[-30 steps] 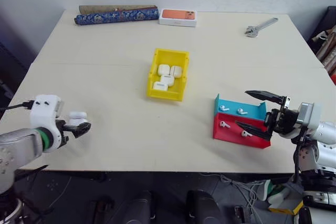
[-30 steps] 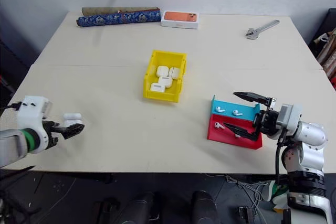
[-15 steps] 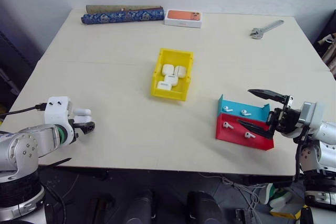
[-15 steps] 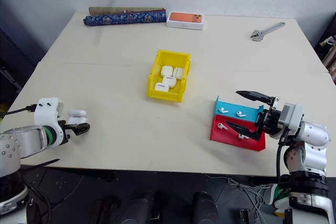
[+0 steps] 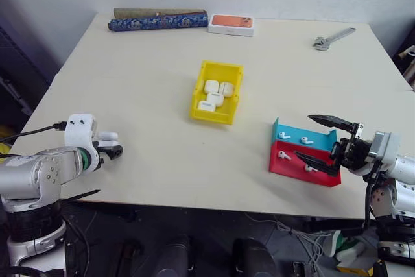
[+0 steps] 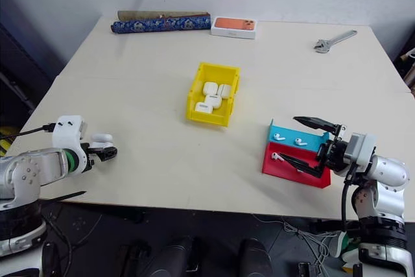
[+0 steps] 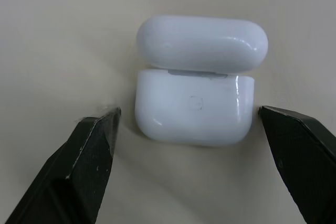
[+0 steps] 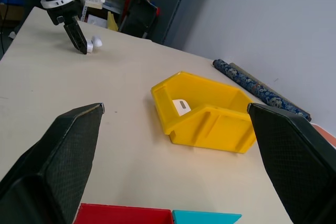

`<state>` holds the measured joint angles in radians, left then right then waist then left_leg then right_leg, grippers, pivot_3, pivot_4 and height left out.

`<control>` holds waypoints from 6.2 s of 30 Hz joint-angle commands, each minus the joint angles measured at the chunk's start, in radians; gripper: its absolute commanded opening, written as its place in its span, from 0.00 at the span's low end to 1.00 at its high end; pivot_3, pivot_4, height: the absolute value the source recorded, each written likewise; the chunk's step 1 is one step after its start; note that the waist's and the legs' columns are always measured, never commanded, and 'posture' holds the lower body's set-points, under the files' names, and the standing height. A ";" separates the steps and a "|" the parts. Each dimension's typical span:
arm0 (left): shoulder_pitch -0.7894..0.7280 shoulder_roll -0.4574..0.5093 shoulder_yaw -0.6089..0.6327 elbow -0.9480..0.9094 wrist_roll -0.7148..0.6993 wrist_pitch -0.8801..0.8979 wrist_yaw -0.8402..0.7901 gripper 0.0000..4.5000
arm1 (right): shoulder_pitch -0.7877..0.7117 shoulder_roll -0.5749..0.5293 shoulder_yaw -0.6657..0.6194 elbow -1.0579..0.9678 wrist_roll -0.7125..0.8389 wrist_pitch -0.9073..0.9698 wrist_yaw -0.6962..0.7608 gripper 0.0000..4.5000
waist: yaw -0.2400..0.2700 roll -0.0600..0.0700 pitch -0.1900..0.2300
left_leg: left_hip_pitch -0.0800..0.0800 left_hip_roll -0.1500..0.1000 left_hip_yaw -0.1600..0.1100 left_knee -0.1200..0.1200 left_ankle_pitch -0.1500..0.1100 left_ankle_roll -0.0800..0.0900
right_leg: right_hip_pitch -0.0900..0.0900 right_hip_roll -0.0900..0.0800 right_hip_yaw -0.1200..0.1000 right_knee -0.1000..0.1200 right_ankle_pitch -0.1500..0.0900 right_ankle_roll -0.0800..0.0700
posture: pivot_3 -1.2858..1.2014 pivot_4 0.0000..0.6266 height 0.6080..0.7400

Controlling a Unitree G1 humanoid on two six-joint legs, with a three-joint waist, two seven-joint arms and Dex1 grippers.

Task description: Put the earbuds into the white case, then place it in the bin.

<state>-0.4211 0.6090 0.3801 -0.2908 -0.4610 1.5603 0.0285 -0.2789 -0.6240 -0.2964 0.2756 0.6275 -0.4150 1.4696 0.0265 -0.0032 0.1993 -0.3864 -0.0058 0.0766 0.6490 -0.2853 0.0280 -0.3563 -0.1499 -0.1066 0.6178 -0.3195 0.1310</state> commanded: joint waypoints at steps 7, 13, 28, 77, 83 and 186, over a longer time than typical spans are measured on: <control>0.023 -0.012 -0.033 0.028 0.070 -0.007 -0.046 0.99 | 0.009 0.009 -0.025 -0.011 0.013 -0.038 0.003 1.00 | -0.001 0.001 -0.001 | 0.000 0.000 0.000 0.000 0.000 0.000 | 0.000 0.000 0.000 0.000 0.000 0.000 | 0.52 0.24 1.00; 0.063 0.027 -0.027 0.007 0.081 -0.010 -0.089 0.62 | -0.001 0.017 -0.022 0.004 0.010 -0.049 0.004 1.00 | -0.004 0.001 -0.001 | 0.001 0.000 0.000 -0.001 0.000 0.000 | -0.001 0.000 0.000 0.001 0.000 0.000 | 0.52 0.24 1.00; 0.351 -0.010 0.179 -0.142 -0.232 -0.957 -0.982 0.62 | 0.014 -0.158 -0.121 0.081 -0.036 0.014 -0.066 1.00 | -0.017 0.001 0.001 | -0.003 0.004 0.004 0.000 -0.004 -0.002 | -0.004 -0.005 0.000 -0.006 -0.001 -0.006 | 0.52 0.24 1.00; 0.240 -0.396 -0.534 0.021 -0.146 -1.539 -1.146 0.62 | 0.162 -0.569 0.258 -0.555 -0.369 0.936 -0.412 0.39 | 0.010 0.006 -0.003 | -0.017 0.006 0.010 0.017 -0.013 0.021 | -0.002 0.002 -0.010 -0.025 0.009 0.007 | 0.52 0.24 1.00; 0.244 -0.394 -0.548 0.016 -0.147 -1.531 -1.141 0.62 | 0.161 -0.575 0.276 -0.527 -0.401 0.920 -0.389 0.39 | 0.002 0.006 -0.003 | -0.017 0.006 0.011 0.017 -0.013 0.021 | -0.002 0.002 -0.010 -0.025 0.009 0.007 | 0.52 0.24 1.00; 0.003 -0.455 -0.485 0.084 -0.383 -1.181 -1.111 0.62 | -0.042 0.134 0.120 -0.877 0.317 0.756 -0.644 0.11 | -0.003 0.005 -0.003 | -0.017 0.002 0.009 0.019 -0.012 0.023 | -0.004 0.001 -0.007 -0.013 0.010 0.008 | 0.52 0.24 1.00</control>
<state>-0.4083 0.1595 -0.1151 -0.1826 -0.8304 0.3740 -1.0914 -0.3093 -0.4808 -0.1626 -0.5832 0.9401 0.3516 0.8286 0.0235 0.0020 0.1960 -0.4034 -0.0034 0.0857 0.6681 -0.2969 0.0514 -0.3598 -0.1485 -0.1138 0.6043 -0.3095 0.1385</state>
